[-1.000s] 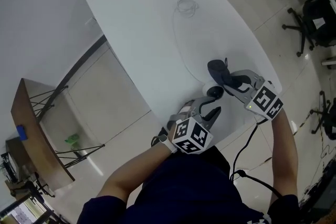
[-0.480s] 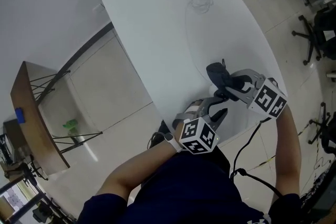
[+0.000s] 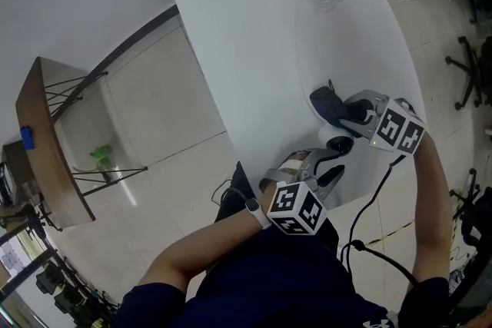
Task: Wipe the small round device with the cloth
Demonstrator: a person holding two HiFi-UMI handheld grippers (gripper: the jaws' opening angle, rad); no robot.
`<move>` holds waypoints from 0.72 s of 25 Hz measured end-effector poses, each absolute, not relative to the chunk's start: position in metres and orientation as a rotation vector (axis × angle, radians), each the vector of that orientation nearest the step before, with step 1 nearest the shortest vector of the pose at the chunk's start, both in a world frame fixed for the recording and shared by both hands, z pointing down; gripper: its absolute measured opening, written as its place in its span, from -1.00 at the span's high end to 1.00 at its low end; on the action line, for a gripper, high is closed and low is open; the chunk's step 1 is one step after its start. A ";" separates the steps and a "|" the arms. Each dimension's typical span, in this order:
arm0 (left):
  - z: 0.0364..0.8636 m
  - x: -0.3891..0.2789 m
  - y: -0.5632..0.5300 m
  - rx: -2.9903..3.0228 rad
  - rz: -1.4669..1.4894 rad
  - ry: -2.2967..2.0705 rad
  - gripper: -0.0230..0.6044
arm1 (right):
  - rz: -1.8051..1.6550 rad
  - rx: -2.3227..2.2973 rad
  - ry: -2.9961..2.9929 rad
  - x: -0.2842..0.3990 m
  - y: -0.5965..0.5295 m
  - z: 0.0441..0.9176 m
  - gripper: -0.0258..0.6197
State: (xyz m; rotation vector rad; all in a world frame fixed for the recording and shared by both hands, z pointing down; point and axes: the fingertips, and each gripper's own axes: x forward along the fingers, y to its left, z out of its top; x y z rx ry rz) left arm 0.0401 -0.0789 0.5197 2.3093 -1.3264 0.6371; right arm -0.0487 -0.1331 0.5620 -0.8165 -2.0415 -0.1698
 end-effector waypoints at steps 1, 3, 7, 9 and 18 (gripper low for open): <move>0.520 0.041 -0.080 2.300 0.636 -1.334 0.56 | -0.202 -0.837 -2.020 -0.049 -0.134 0.569 0.68; 0.521 0.045 -0.084 2.281 0.631 -1.347 0.56 | -0.253 -0.871 -1.984 -0.047 -0.135 0.583 0.68; 0.521 0.053 -0.094 2.250 0.581 -1.349 0.56 | -0.221 -0.853 -1.944 -0.034 -0.142 0.606 0.68; 0.521 0.051 -0.094 2.233 0.571 -1.351 0.56 | -0.199 -0.812 -1.954 -0.033 -0.144 0.614 0.68; 0.499 -0.007 -0.036 2.181 0.477 -1.511 0.60 | 0.038 -0.373 -2.337 -0.064 -0.148 0.548 0.68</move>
